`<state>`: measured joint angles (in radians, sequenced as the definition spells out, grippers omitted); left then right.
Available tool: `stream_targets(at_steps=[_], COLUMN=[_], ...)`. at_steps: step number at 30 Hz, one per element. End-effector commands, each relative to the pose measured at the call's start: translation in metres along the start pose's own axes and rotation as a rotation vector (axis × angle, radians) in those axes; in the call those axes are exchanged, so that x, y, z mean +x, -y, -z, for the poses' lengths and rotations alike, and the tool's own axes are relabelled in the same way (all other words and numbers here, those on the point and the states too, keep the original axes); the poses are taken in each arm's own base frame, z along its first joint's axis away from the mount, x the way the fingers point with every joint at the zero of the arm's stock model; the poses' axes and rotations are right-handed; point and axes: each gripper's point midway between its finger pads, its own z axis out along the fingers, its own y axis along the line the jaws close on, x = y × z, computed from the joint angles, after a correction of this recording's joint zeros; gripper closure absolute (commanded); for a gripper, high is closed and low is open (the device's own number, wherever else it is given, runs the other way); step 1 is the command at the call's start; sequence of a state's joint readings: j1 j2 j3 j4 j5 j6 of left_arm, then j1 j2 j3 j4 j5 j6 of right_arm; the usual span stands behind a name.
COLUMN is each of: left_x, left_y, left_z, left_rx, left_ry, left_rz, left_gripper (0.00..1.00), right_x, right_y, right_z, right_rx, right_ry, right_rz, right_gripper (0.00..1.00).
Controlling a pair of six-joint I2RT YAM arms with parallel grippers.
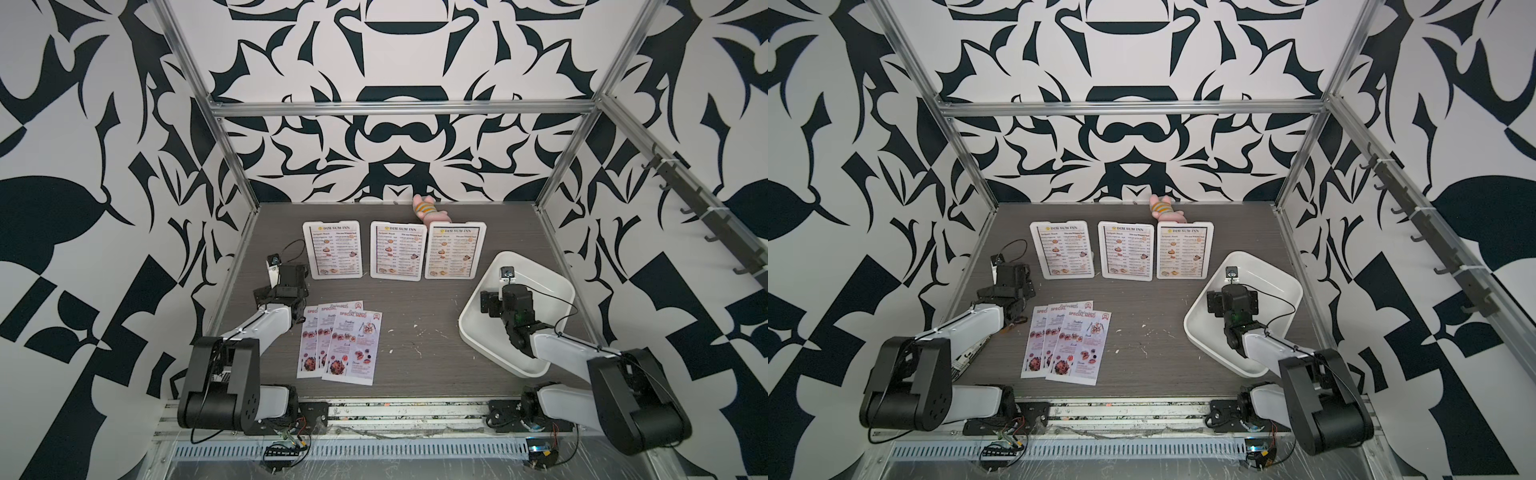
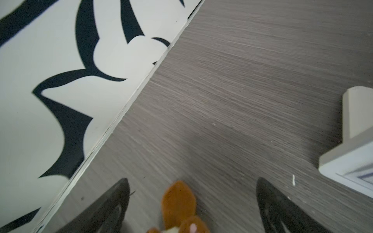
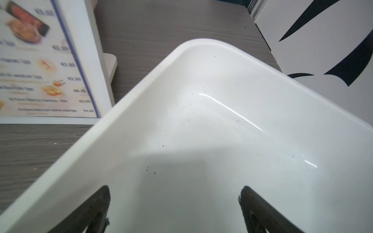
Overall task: Replace the menus in the menu holders
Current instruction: Reset both arms
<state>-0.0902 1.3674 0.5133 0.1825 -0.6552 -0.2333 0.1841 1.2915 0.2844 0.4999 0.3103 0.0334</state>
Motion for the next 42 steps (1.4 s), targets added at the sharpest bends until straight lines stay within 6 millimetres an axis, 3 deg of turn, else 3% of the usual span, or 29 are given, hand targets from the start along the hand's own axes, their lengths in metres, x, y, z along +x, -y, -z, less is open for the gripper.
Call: stream_targets(at_steps=[1, 3, 6, 7, 10, 12, 20, 25, 26, 29, 30, 32, 33, 34, 36, 37, 42], left_x=[-0.052, -0.056, -0.04, -0.044, -0.036, -0.042, -0.038, -0.039, -0.039, -0.039, -0.039, -0.039, -0.039, -0.039, -0.038, -0.039, -0.039], left_y=[0.025, 0.037, 0.036, 0.032, 0.034, 0.033, 0.034, 0.034, 0.034, 0.034, 0.034, 0.034, 0.034, 0.034, 0.034, 0.034, 0.034], left_z=[0.005, 0.006, -0.007, -0.007, -0.012, -0.012, -0.013, -0.013, -0.013, -0.013, -0.013, -0.013, -0.013, -0.013, -0.013, -0.013, -0.014], left_rx=[0.159, 0.25, 0.281, 0.256, 0.267, 0.257, 0.263, 0.263, 0.264, 0.263, 0.264, 0.263, 0.263, 0.263, 0.262, 0.264, 0.262], left_ry=[0.28, 0.327, 0.363, 0.417, 0.3, 0.371, 0.325, 0.332, 0.329, 0.33, 0.331, 0.331, 0.33, 0.329, 0.328, 0.33, 0.328], left_rz=[0.055, 0.046, 0.088, 0.092, 0.094, 0.094, 0.087, 0.089, 0.088, 0.088, 0.089, 0.089, 0.088, 0.088, 0.088, 0.088, 0.088], left_gripper=[0.01, 0.01, 0.01, 0.01, 0.01, 0.0, 0.01, 0.01, 0.01, 0.01, 0.01, 0.0, 0.01, 0.01, 0.01, 0.01, 0.01], right_x=[-0.068, -0.07, -0.055, -0.057, -0.052, -0.051, -0.051, -0.052, -0.051, -0.048, -0.048, -0.049, -0.049, -0.053, -0.051, -0.05, -0.052], right_y=[-0.005, -0.003, -0.008, 0.0, 0.008, 0.013, 0.013, -0.001, 0.0, -0.022, -0.015, 0.024, 0.023, 0.007, -0.023, -0.028, -0.004], right_z=[-0.002, -0.01, -0.028, -0.028, -0.034, -0.032, -0.032, -0.033, -0.03, -0.004, -0.003, -0.019, -0.03, -0.032, -0.022, -0.02, -0.034], right_rx=[-0.019, 0.004, -0.016, 0.014, 0.037, 0.065, 0.066, -0.008, -0.006, -0.147, -0.112, 0.123, 0.139, 0.045, -0.149, -0.178, -0.038], right_ry=[0.246, 0.268, 0.251, 0.277, 0.214, 0.214, 0.215, 0.219, 0.226, 0.352, 0.368, 0.299, 0.22, 0.208, 0.27, 0.275, 0.207], right_rz=[-0.01, -0.005, -0.004, -0.029, -0.062, -0.073, -0.074, -0.031, -0.038, 0.016, 0.003, -0.111, -0.101, -0.074, 0.025, 0.044, -0.034], right_gripper=[0.02, 0.02, 0.03, 0.01, 0.01, 0.01, 0.01, 0.0, 0.0, 0.01, 0.01, 0.0, 0.0, 0.0, 0.0, 0.0, 0.0])
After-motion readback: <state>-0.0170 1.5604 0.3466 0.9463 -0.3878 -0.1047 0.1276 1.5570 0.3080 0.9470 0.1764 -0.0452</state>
